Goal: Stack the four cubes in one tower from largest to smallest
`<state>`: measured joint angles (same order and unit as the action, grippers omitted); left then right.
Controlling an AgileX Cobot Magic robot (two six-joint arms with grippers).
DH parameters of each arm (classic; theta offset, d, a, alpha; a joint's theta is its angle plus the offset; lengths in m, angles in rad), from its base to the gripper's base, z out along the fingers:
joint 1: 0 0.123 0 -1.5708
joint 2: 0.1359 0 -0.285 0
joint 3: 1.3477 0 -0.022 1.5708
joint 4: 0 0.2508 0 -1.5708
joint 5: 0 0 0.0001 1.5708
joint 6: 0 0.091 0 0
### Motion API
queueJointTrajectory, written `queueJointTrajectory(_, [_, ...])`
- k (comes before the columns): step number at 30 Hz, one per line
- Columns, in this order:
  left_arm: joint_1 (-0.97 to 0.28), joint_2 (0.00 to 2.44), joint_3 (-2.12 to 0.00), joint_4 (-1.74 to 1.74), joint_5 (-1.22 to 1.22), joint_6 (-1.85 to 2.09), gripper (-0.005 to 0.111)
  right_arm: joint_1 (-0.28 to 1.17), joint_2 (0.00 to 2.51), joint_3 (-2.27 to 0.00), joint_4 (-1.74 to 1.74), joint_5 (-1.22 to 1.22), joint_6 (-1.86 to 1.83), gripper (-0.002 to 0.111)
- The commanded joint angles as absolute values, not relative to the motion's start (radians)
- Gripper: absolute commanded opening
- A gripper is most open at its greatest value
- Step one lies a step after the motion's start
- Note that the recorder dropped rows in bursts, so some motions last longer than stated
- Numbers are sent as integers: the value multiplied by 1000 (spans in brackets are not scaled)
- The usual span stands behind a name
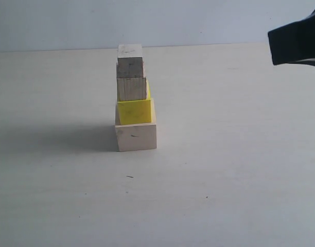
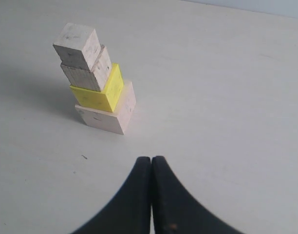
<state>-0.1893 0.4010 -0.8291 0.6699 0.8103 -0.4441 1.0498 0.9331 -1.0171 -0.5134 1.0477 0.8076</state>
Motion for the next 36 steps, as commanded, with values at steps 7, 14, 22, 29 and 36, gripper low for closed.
queueJointTrajectory(7, [39, 204, -824, 644, 833, -446, 1, 1053, 932, -1013, -520, 1045, 812, 0])
queueJointTrajectory(14, [41, 185, -790, 382, 776, -454, 1, 1053, 932, -1013, -520, 1045, 812, 0])
queueJointTrajectory(22, [41, 180, -538, 16, 462, -192, 1, 1053, 932, -1013, -520, 1045, 812, 0])
queueJointTrajectory(29, [34, 115, -313, -59, 299, 17, 1, 1053, 932, -1013, -520, 1045, 812, 0])
queueJointTrajectory(36, [18, 73, -202, -59, 320, 113, 1, 1053, 932, -1013, -520, 1045, 812, 0])
